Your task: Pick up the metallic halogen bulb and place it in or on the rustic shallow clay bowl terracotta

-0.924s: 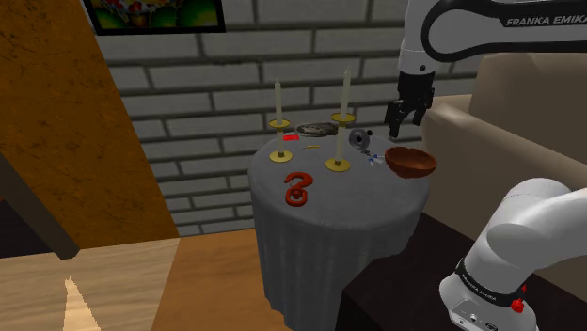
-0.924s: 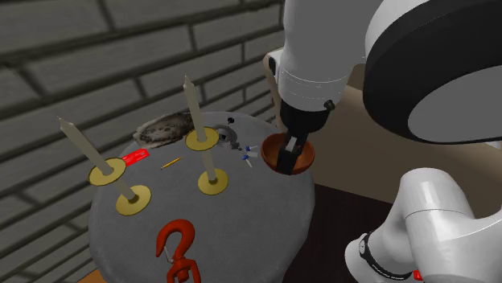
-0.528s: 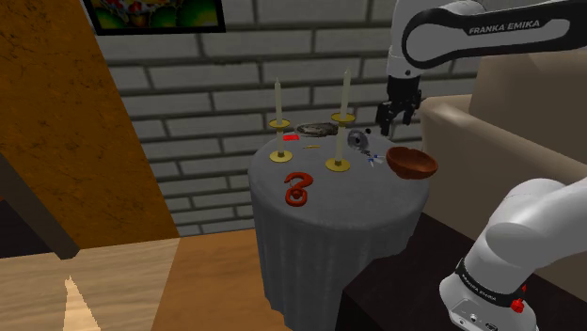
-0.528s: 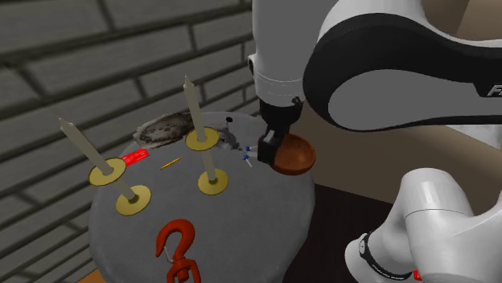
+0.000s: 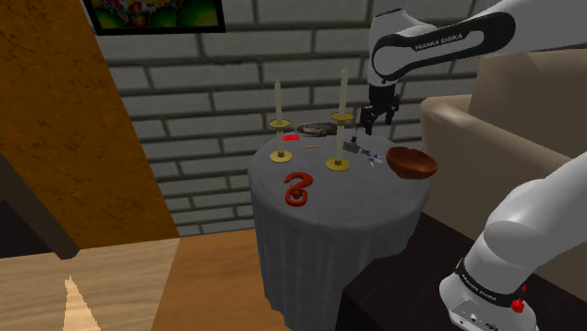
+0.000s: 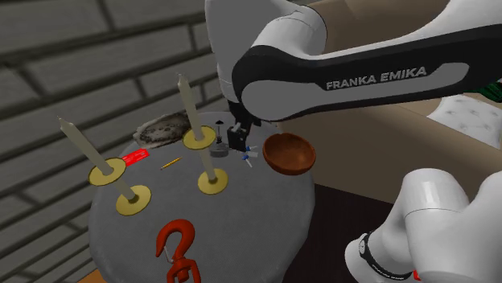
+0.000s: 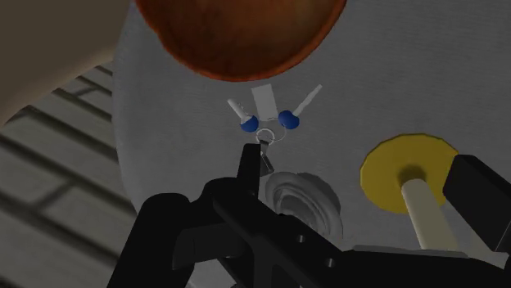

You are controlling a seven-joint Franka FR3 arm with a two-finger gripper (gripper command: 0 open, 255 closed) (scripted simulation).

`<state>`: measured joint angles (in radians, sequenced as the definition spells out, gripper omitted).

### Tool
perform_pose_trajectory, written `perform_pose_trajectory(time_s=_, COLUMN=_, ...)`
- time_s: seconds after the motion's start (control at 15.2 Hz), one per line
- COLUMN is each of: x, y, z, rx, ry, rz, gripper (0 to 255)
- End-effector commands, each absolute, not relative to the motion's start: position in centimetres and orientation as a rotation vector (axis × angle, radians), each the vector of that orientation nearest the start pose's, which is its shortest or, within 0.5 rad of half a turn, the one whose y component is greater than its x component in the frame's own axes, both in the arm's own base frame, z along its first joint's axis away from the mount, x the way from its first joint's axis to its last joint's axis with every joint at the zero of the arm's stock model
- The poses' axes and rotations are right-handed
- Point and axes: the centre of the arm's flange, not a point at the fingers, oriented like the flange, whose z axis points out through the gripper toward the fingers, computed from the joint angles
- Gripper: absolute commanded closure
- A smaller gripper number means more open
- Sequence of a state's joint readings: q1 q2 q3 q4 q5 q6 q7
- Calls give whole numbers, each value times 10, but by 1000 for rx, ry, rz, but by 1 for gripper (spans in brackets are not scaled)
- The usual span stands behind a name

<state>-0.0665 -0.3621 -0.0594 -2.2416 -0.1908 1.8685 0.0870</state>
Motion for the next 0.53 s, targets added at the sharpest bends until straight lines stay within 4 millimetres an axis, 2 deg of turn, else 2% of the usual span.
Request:
perform_pose_trajectory(time_s=0.0, x=460, y=-84, z=503, rx=-3299, ry=250, rz=29, gripper=0)
perform_pose_trajectory(time_s=0.46, x=533, y=-128, z=467, rx=-3318, ry=254, rz=46, gripper=0)
